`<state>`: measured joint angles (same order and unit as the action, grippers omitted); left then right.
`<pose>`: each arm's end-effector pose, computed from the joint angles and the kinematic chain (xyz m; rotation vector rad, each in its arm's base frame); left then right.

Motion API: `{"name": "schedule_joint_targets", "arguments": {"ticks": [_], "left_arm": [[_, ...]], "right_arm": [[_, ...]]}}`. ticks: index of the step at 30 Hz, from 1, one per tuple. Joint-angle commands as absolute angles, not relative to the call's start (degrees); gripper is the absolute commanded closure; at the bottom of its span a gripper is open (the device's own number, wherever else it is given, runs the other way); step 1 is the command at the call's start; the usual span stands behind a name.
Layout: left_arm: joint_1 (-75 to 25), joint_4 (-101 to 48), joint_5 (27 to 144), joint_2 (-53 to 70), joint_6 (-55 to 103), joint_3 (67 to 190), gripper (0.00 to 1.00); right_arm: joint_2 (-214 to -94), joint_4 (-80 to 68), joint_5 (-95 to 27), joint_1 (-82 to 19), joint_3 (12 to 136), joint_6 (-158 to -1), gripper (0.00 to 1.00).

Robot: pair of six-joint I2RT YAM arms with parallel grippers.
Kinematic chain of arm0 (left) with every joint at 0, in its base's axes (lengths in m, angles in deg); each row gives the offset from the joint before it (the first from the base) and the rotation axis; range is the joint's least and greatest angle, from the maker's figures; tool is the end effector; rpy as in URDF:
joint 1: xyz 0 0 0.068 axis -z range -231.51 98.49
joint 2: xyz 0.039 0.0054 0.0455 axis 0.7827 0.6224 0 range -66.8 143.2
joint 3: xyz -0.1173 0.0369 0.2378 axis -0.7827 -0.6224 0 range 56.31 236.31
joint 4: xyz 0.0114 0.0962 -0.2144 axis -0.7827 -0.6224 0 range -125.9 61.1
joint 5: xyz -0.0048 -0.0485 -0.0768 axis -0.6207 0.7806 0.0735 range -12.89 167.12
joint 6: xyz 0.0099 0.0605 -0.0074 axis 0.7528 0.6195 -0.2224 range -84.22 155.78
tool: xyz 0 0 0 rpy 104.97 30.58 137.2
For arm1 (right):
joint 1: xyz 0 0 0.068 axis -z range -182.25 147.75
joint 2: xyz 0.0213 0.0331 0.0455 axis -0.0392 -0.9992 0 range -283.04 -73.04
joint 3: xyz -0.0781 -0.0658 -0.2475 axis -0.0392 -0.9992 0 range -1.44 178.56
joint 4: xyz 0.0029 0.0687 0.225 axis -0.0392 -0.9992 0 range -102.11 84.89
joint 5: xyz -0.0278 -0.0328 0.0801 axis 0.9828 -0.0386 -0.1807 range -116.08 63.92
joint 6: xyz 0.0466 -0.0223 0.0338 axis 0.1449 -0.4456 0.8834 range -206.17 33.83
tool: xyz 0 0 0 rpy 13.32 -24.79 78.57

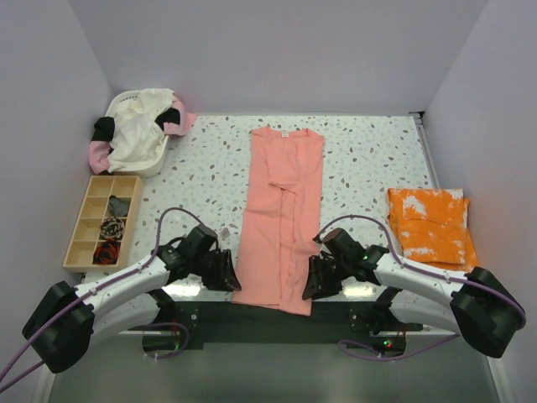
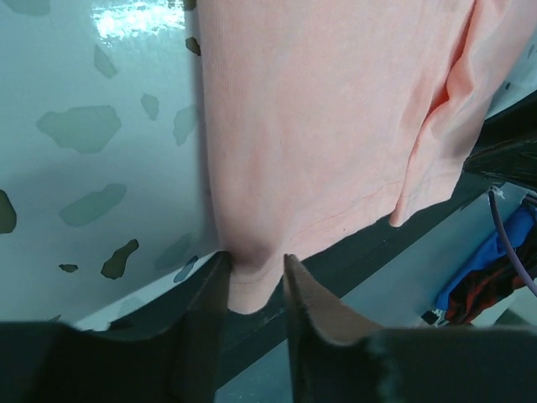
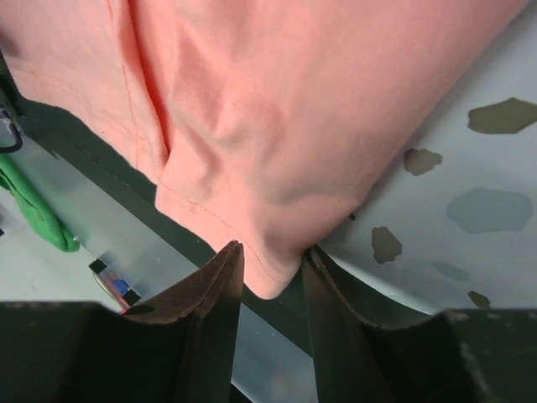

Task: Fold and stack the t-shirts
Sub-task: Grab the bottom of the folded rectangular tshirt with both arms

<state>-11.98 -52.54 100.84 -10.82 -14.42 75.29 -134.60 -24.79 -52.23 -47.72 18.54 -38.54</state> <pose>0.0974 -0.1048 0.1437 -0.1110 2.9111 -0.9705 0.0937 0.1245 0.1405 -0.1200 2.9539 1.0202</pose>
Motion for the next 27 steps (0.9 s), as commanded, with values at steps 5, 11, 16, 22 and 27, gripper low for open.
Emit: {"name": "schedule_joint_targets", "arguments": {"ticks": [5,11,16,22,27], "left_arm": [[-11.4,-51.5,102.4,-10.7,-14.2,74.5,0.76],[-11.4,-51.5,102.3,-11.1,-14.1,74.7,1.00],[-11.4,-51.3,102.7,-11.5,-13.7,75.0,1.00],[-11.3,-52.0,102.3,-12.0,-12.5,79.2,1.00],[-11.3,-53.8,99.1,-10.9,-10.1,84.3,1.00]], "right_arm": [[-137.5,-18.4,-50.4,-50.9,18.5,-35.1,0.80],[-137.5,-18.8,-48.3,-51.8,19.6,-35.0,1.00],[-134.7,-20.7,-46.6,-51.9,21.0,-35.3,1.00],[-129.3,-22.4,-44.6,-51.9,23.0,-35.4,1.00],[-129.1,-23.7,-42.7,-52.0,25.9,-36.9,1.00]]}}
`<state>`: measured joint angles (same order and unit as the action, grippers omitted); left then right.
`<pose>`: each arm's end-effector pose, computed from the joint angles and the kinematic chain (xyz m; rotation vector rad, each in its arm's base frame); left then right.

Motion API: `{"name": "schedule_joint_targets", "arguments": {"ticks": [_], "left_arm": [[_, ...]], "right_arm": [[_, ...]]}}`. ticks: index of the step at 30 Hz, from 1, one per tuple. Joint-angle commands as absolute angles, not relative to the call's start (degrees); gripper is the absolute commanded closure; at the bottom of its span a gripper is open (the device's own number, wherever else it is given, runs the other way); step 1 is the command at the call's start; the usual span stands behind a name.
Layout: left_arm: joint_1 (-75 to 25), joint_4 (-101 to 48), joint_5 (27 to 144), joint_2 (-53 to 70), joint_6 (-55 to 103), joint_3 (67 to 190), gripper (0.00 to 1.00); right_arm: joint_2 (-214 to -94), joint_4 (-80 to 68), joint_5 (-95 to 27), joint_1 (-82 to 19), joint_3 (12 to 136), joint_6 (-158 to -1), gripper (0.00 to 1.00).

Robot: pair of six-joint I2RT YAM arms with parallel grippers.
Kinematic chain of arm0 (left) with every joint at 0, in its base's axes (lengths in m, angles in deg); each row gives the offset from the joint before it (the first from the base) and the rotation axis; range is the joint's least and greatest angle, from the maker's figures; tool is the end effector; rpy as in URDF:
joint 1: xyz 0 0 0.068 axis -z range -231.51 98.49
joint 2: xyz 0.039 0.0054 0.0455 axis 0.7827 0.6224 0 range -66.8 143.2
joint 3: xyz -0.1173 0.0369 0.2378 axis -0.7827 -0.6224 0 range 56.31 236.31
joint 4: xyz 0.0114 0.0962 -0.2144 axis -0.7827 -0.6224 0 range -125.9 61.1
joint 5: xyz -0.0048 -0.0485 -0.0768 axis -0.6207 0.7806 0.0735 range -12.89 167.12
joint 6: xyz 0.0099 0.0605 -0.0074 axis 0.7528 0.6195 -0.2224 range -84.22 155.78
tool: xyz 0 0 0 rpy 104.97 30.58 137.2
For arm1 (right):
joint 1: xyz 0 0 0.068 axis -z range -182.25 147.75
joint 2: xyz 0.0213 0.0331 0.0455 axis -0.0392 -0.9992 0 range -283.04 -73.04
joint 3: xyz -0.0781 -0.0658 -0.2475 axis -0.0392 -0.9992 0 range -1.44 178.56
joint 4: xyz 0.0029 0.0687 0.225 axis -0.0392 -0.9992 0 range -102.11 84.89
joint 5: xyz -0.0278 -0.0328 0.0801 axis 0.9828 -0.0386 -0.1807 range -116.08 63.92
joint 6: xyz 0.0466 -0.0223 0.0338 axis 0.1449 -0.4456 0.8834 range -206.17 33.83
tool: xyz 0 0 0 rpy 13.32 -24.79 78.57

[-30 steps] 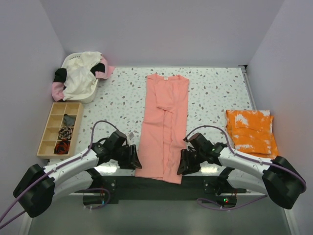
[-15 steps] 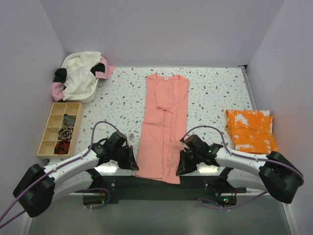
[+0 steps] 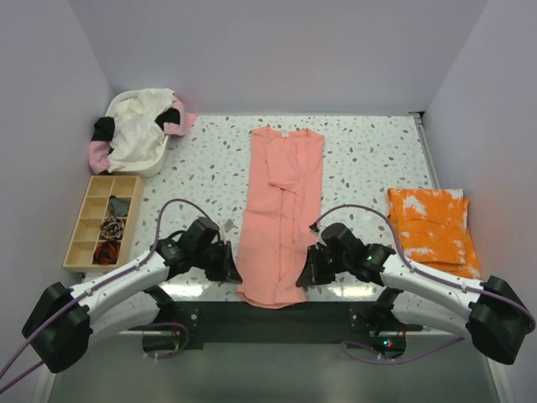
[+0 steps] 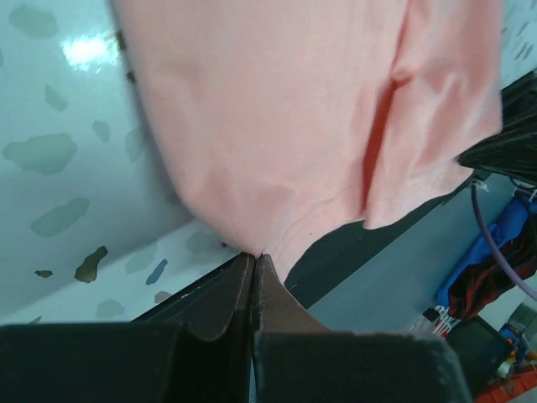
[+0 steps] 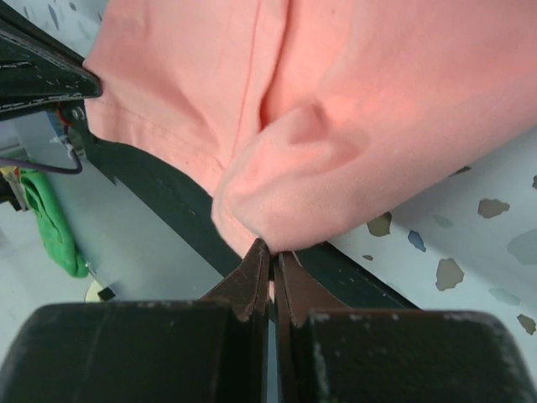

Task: Fold and stack the t-shirts
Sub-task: Grab the bottom of the folded rectangular tshirt with both arms, then fold the folded rectangular tshirt in 1/3 of the way

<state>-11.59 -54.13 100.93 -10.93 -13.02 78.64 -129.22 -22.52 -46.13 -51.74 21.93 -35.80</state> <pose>0.1023 -0.1103 0.1581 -0.0535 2.8755 -0.9937 0.0957 0.1366 0.1709 -0.1550 2.7541 1.0754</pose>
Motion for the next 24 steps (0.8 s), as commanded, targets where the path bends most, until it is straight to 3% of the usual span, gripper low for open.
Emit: {"name": "schedule_joint_targets", "arguments": {"ticks": [1,16,24], "left_arm": [[-11.3,-54.0,97.8,-10.0,-9.8,86.0,1.00],[-12.8,-48.9,92.6,2.4,-7.2,96.6,1.00],[-19.9,-47.2,93.9,8.9,-3.1,102.9,1.00]], "right_arm": [[-129.8,-24.4,-42.1,-51.9,27.1,-37.1,1.00],[-140.0,-35.3,-27.1,-50.3,42.6,-44.9,1.00],[-147.2,-35.8,-27.7,-42.8,47.3,-50.5,1.00]]}}
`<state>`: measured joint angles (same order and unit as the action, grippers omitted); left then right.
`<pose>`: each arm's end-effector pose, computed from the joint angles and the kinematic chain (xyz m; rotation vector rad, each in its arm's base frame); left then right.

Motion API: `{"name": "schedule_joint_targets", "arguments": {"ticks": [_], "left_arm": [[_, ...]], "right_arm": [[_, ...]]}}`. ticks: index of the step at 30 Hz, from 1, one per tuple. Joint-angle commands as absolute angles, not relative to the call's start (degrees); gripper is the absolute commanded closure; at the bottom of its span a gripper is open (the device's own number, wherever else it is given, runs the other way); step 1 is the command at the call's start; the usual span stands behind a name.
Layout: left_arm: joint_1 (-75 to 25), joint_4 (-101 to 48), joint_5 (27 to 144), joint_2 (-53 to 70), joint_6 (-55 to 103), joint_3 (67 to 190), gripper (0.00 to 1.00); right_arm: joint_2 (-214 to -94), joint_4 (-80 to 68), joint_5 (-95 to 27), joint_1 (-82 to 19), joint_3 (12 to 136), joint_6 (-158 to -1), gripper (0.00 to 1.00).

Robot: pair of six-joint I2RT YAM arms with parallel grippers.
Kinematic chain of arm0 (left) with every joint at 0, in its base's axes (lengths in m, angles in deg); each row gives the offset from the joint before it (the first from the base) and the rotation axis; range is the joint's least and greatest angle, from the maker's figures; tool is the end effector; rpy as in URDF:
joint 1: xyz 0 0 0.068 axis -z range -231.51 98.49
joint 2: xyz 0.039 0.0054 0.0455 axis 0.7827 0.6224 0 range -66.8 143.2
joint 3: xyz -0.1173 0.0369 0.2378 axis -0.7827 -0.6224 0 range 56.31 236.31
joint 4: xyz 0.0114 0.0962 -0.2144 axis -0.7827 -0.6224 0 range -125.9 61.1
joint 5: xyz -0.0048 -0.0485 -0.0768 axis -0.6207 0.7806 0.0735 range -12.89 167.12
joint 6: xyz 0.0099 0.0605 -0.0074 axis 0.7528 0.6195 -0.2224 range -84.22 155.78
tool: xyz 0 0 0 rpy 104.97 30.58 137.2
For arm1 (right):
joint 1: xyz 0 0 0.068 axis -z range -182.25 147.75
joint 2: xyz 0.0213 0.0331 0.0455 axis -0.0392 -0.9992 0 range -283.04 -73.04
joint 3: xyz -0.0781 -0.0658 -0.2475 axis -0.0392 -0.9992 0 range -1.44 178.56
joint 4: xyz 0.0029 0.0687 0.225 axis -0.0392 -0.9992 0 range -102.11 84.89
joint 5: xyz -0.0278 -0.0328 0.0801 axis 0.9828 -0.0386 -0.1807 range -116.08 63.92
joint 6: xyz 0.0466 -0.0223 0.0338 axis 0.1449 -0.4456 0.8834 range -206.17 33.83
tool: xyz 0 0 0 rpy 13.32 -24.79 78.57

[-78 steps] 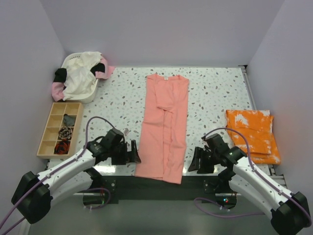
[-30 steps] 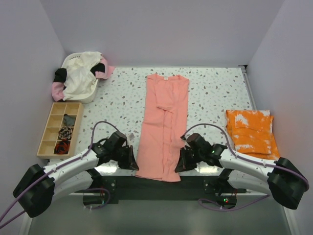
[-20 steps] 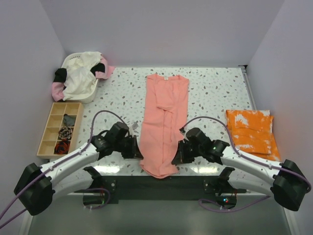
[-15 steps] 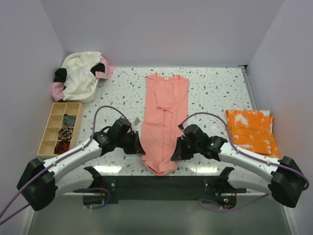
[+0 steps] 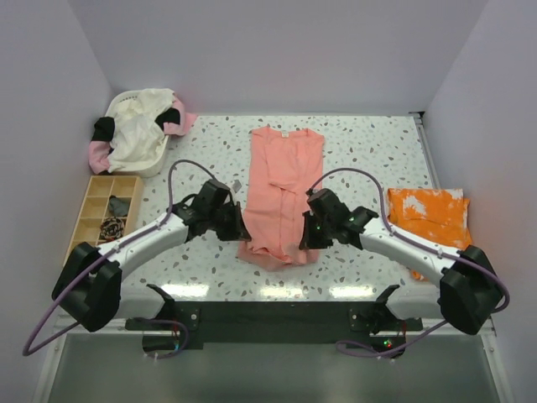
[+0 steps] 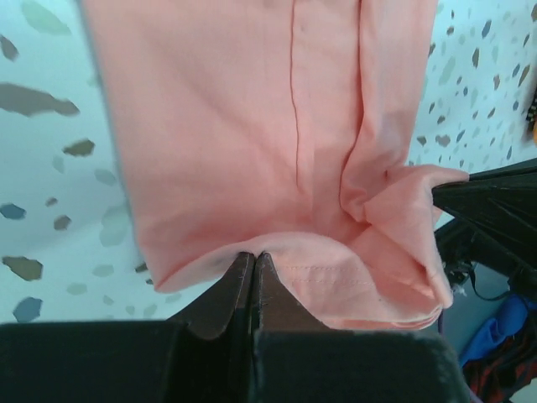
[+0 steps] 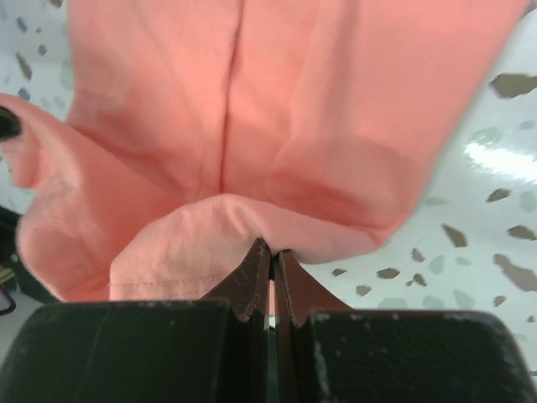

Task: Fold and stack the t-shirts
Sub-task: Fold the folded rectangular tshirt in 1/3 of the way

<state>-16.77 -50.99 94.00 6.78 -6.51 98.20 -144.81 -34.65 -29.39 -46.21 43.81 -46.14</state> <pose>0.1837 -0.1440 0.2031 -0.0469 2.6983 -0.8619 0.1616 0.1596 0.2162 -0.1153 2.6726 0.6036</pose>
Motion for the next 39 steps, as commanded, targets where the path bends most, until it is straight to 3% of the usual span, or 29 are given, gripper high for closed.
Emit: {"name": "schedule_joint_targets", "arguments": {"ticks": [1,16,22,24,26,27,28,29,31,32,34,36,39], "left_arm": [[-21.3,-46.8,94.3,10.3,-2.6,103.5,1.00],[-25.6,-43.1,97.4,26.5,0.8,113.4,1.00],[-27.6,-42.2,98.1,29.8,1.6,115.3,1.00],[-28.2,-42.0,98.7,31.0,2.0,116.2,1.00],[-28.5,-41.9,99.4,31.8,2.6,117.4,1.00],[-28.7,-41.9,99.4,32.4,3.1,118.1,0.91],[-28.6,-42.6,97.9,32.6,4.4,118.9,0.74],[-28.7,-43.4,96.3,32.5,4.9,120.9,0.38],[-28.7,-45.7,91.6,31.6,7.4,122.8,0.27],[-28.7,-46.5,89.7,30.2,8.2,124.3,0.15],[-28.7,-48.3,84.1,28.8,9.8,125.2,0.07],[-28.7,-49.8,83.0,26.9,11.2,126.5,0.07],[-28.7,-50.4,90.0,25.0,12.5,126.1,0.06]], "right_arm": [[-148.8,-35.5,-28.0,-41.7,48.1,-51.1,1.00],[-164.0,-36.2,-32.0,-33.0,59.5,-59.0,1.00],[-167.6,-37.4,-28.4,-31.3,61.9,-60.1,1.00],[-168.7,-37.8,-28.6,-31.0,63.1,-60.6,0.87],[-168.9,-37.9,-26.5,-30.9,63.2,-60.6,0.82],[-168.9,-39.2,-24.8,-30.9,63.8,-60.3,0.78],[-167.9,-39.5,-22.1,-31.0,63.7,-60.0,0.76],[-166.9,-39.2,-20.1,-31.0,63.3,-59.7,0.73],[-163.1,-40.3,-13.0,-30.9,63.5,-59.0,0.61],[-161.3,-40.0,-11.5,-30.8,63.2,-59.0,0.57],[-155.9,-38.3,-10.6,-30.9,62.7,-59.1,0.52],[-153.9,-34.9,-18.8,-30.9,62.8,-60.5,0.49],[-155.7,-35.3,-28.6,-31.1,65.4,-60.2,0.51]]}}
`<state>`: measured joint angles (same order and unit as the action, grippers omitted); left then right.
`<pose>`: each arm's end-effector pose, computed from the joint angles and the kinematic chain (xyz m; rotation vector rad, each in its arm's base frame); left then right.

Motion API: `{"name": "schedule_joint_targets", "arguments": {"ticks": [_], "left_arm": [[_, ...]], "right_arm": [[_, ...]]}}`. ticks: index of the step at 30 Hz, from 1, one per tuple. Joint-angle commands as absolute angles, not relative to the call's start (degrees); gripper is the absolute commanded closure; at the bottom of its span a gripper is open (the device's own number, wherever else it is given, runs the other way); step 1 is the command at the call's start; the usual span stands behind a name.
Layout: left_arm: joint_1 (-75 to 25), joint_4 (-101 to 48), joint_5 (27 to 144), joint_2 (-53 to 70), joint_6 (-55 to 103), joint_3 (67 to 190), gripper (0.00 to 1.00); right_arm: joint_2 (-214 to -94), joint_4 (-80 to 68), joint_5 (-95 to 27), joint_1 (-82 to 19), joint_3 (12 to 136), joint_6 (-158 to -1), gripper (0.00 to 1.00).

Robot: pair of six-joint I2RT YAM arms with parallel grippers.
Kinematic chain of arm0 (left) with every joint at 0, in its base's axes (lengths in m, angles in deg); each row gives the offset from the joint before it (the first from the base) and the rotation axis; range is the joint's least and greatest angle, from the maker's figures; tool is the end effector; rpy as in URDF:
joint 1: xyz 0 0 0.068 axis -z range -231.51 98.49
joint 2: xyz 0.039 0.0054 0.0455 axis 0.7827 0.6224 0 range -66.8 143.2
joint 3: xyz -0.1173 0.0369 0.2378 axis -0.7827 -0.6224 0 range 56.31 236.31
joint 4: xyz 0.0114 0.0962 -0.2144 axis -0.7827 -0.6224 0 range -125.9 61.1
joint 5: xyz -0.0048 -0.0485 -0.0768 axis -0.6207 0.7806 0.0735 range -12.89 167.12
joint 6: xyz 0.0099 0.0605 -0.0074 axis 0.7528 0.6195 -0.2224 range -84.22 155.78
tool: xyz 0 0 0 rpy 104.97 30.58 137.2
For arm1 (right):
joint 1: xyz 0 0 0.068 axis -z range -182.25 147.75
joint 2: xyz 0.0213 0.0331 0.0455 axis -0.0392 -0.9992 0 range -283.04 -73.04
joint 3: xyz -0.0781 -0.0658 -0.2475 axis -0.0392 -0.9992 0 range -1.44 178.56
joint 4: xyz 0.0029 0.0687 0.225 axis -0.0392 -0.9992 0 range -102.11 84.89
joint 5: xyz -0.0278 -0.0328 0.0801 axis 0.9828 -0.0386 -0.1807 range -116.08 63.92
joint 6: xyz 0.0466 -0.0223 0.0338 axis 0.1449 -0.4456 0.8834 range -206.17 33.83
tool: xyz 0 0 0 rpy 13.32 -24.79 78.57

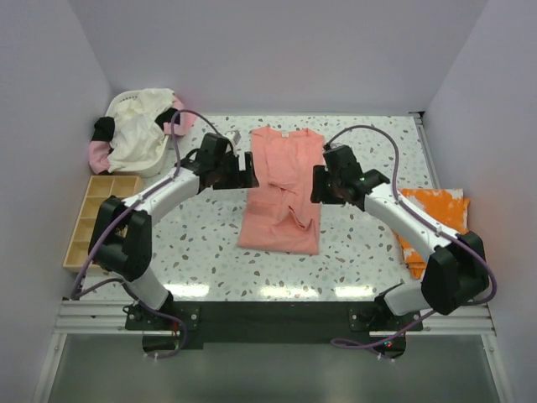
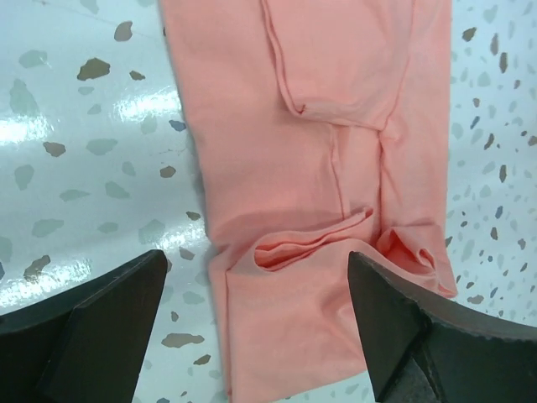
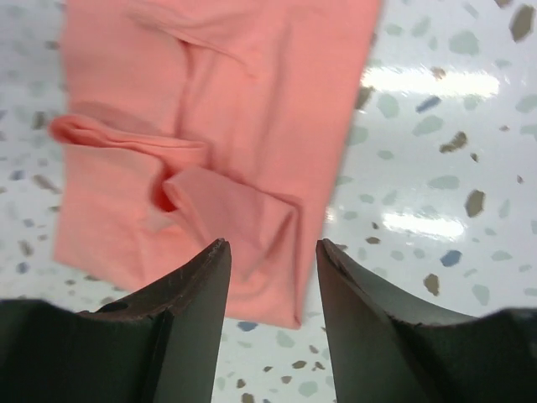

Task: Fold and stack the t-shirts
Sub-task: Fold the folded rectangular tshirt in 1/3 of the way

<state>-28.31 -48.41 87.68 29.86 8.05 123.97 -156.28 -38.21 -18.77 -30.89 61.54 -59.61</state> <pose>0.3166 -0.1451 0.2280 -0.0113 2.4966 -0.6145 0.2533 0.1316 0.2552 0.0075 2.5079 0.2427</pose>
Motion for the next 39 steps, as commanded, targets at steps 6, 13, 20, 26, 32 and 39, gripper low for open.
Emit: {"name": "schedule_joint_targets", "arguments": {"ticks": [6,13,20,26,32,39], "left_arm": [[-28.7,-47.2,106.3,24.4,10.4,120.6,0.07],[-28.7,-40.3,115.9,27.6,7.8,114.5,0.11],[-28.7,-35.8,117.3,32.2,6.5,114.1,0.12],[-28.7,-32.5,114.0,35.9,5.9,115.6,0.14],[-28.7,-35.6,104.4,36.6,9.1,117.4,0.15],[-28.7,-39.6,94.9,37.0,12.0,119.2,0.15]], "right_arm": [[-161.4,-31.9,-42.2,-35.8,64.9,-57.7,0.52],[-163.2,-30.6,-43.0,-40.6,61.3,-55.0,0.53],[-166.2,-32.1,-36.4,-40.5,59.6,-57.0,0.54],[-171.6,-34.5,-27.2,-39.5,63.5,-59.5,0.55],[-172.5,-33.6,-19.5,-35.9,64.3,-60.7,0.57],[-174.1,-31.6,-14.8,-34.2,65.5,-62.8,0.56]]}}
